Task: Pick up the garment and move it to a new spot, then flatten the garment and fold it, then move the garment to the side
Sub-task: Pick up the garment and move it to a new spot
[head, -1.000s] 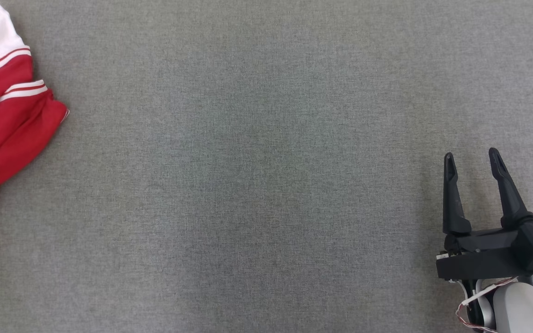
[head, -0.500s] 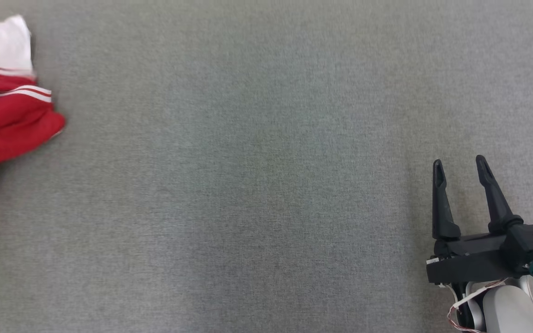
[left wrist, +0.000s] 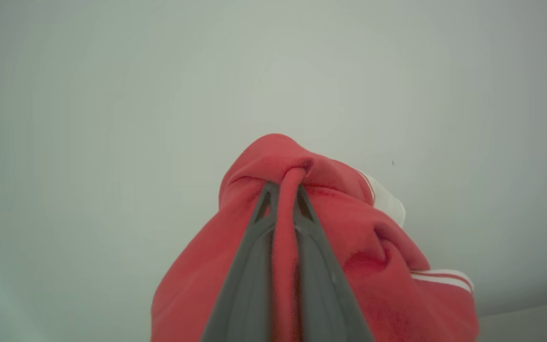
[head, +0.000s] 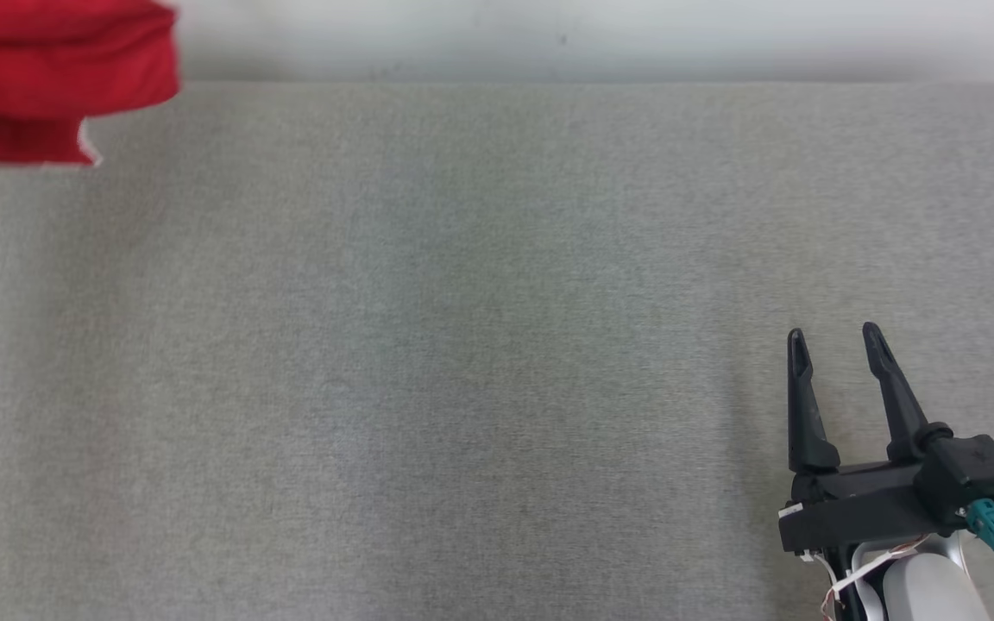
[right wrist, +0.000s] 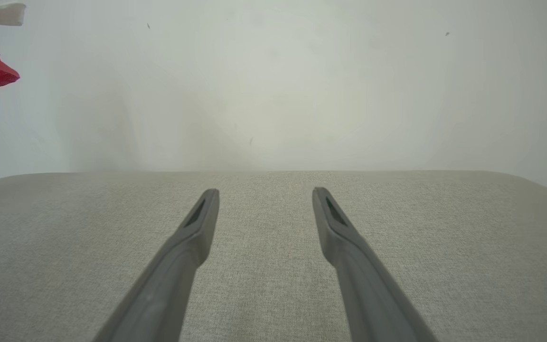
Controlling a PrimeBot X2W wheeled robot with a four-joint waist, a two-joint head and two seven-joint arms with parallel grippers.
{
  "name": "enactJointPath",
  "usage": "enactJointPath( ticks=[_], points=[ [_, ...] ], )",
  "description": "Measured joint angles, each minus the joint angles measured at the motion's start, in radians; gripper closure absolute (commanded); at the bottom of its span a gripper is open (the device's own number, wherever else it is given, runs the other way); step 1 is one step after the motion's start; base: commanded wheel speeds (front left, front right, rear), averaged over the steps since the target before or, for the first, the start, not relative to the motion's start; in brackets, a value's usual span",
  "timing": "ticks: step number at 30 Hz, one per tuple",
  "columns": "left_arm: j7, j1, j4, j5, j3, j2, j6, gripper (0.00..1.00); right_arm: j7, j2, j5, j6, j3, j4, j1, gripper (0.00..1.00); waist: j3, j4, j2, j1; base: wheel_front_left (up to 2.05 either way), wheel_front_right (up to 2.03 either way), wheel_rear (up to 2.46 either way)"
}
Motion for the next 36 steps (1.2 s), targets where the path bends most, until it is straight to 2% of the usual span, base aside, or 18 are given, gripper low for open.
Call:
enactJointPath(
  ticks=[8, 12, 15, 20, 25, 33, 34, 35, 36],
  points=[
    [0.154, -0.023, -0.326, -0.018, -0.081, -0.101, 0.011, 1.0, 0.0, 0.002, 0.055, 0.0, 0.021, 0.011, 0.012, 0.0, -0.032, -0.064, 0.0, -0.0001, 0.0, 0.0, 0.0],
    [0.219, -0.015, -0.411, -0.074, -0.122, -0.187, 0.013, 1.0, 0.0, 0.002, 0.077, 0.0, 0.039, 0.013, 0.012, 0.0, -0.037, -0.113, 0.0, 0.0, 0.0, 0.0, 0.0],
    [0.229, 0.006, -0.447, -0.084, -0.149, -0.226, 0.018, 1.0, 0.0, 0.002, 0.09, 0.0, 0.045, 0.015, 0.011, 0.0, -0.037, -0.154, 0.0, -0.0001, 0.0, 0.0, 0.0],
    [0.226, 0.103, -0.438, -0.088, -0.217, -0.297, 0.027, 1.0, 0.0, 0.002, 0.095, 0.0, 0.042, 0.014, 0.01, 0.0, -0.032, -0.218, 0.0, 0.0, 0.0, 0.0, 0.0],
    [0.175, 0.221, -0.367, -0.085, -0.267, -0.335, 0.043, 1.0, 0.0, 0.002, 0.098, 0.0, 0.051, 0.01, 0.009, 0.0, -0.02, -0.265, 0.0, 0.0, 0.0, 0.0, 0.0],
    [0.054, 0.386, -0.184, -0.088, -0.323, -0.398, 0.065, 1.0, 0.0, 0.002, 0.098, 0.0, 0.052, 0.011, 0.0, 0.0, 0.012, -0.277, 0.0001, 0.0002, 0.0, 0.0, 0.0],
    [0.044, 0.402, -0.155, -0.091, -0.33, -0.407, 0.068, 0.89, 0.0, 0.002, 0.098, 0.0, 0.052, 0.013, 0.0, 0.0, 0.012, -0.274, 0.0001, 0.0002, 0.0, 0.0, 0.0],
    [0.033, 0.416, -0.128, -0.1, -0.335, -0.413, 0.068, 0.61, 0.0, 0.002, 0.097, 0.0, 0.054, 0.016, -0.001, 0.0, 0.011, -0.27, 0.0001, 0.0001, 0.0, 0.0, 0.0],
    [0.018, 0.427, -0.108, -0.102, -0.348, -0.416, 0.067, 0.0, 0.0, 0.002, 0.097, 0.0, 0.056, 0.016, -0.002, 0.0, 0.009, -0.266, 0.0, 0.0001, 0.0, 0.0, 0.0]
  ],
)
